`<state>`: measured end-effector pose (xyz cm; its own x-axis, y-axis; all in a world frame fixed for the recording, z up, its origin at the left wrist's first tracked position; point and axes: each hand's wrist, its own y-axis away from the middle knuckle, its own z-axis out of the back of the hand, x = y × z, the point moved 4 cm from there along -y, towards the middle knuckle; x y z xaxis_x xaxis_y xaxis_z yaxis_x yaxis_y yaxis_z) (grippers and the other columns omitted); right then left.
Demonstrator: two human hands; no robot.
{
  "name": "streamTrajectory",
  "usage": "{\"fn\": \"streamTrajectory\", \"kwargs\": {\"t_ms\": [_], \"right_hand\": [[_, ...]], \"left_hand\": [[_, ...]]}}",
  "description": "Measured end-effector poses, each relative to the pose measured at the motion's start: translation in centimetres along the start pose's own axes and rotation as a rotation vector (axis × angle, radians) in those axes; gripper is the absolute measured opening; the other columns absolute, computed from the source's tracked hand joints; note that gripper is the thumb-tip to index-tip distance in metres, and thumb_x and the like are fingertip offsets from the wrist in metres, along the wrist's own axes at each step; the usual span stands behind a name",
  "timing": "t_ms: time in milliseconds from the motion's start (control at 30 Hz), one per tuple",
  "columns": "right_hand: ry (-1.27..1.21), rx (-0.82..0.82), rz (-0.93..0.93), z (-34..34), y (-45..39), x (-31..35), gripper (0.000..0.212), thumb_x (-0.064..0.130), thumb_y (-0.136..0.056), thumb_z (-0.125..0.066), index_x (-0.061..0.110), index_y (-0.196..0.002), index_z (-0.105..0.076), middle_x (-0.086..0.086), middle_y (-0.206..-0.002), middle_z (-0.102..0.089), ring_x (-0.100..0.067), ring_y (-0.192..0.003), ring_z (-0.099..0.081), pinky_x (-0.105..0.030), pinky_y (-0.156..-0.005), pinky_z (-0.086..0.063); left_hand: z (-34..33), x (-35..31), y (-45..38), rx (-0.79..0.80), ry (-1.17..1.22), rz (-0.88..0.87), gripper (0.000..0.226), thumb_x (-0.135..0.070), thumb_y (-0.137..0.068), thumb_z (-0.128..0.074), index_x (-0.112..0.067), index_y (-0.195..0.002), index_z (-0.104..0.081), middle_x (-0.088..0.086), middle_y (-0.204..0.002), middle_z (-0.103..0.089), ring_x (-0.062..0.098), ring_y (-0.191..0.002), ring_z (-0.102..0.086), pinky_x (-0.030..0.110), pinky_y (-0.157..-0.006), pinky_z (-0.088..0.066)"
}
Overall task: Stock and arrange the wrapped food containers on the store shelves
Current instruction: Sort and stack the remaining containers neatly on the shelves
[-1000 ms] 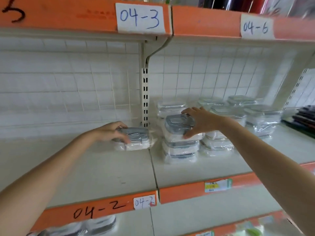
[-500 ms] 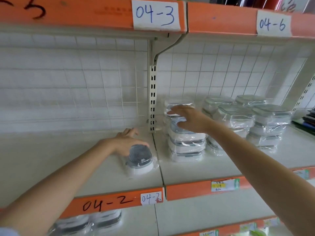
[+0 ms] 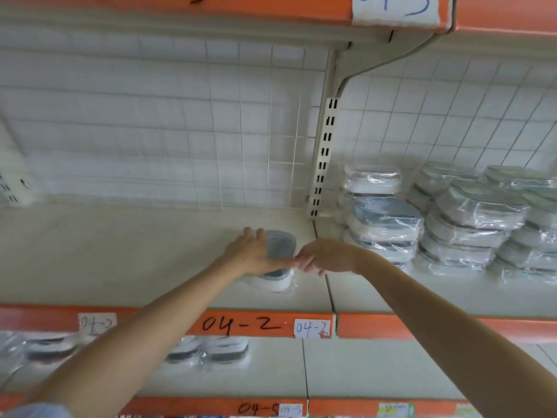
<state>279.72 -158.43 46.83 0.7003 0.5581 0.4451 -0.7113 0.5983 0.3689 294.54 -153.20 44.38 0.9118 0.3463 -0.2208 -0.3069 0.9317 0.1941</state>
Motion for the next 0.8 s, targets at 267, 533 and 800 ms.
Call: {"fn": "streamTrajectory", "kwargs": {"t_ms": [267, 533, 800], "right_hand": [[0.412, -0.217, 0.186, -1.1, -1.3, 1.7, 0.101, 0.026, -0.080, -0.072, 0.011, -0.150, -0.002, -0.006, -0.157, -0.002, -0.023, -0.144, -0.003, -0.037, -0.116, -0.017], [0.309, -0.524, 0.306, 5.8, 2.6, 1.9, 0.103, 0.043, -0.062, -0.083, 0.014, -0.144, -0.028, -0.003, -0.135, -0.034, -0.022, -0.125, -0.031, -0.033, -0.107, -0.029], [0.288, -0.617, 0.104, 16.9, 9.4, -7.2, 0.097, 0.034, -0.067, -0.083, 0.017, -0.145, -0.030, -0.004, -0.137, -0.033, -0.021, -0.127, -0.034, -0.028, -0.105, -0.027]], "left_hand": [[1.4, 1.5, 0.5, 0.107, 0.102, -0.229, 0.112, -0.047, -0.069, -0.079, -0.025, -0.151, -0.006, 0.010, -0.143, -0.023, 0.029, -0.132, -0.031, 0.037, -0.108, -0.033], [8.1, -0.9, 3.1, -0.339, 0.407, -0.561, 0.090, -0.033, -0.064, -0.086, -0.015, -0.134, -0.033, -0.003, -0.133, -0.039, 0.009, -0.124, -0.037, 0.016, -0.101, -0.028], [7.8, -9.5, 0.8, -0.339, 0.582, -0.427, 0.069, -0.035, -0.077, -0.075, -0.010, -0.132, -0.044, 0.004, -0.129, -0.051, 0.011, -0.109, -0.052, 0.021, -0.092, -0.040]]}}
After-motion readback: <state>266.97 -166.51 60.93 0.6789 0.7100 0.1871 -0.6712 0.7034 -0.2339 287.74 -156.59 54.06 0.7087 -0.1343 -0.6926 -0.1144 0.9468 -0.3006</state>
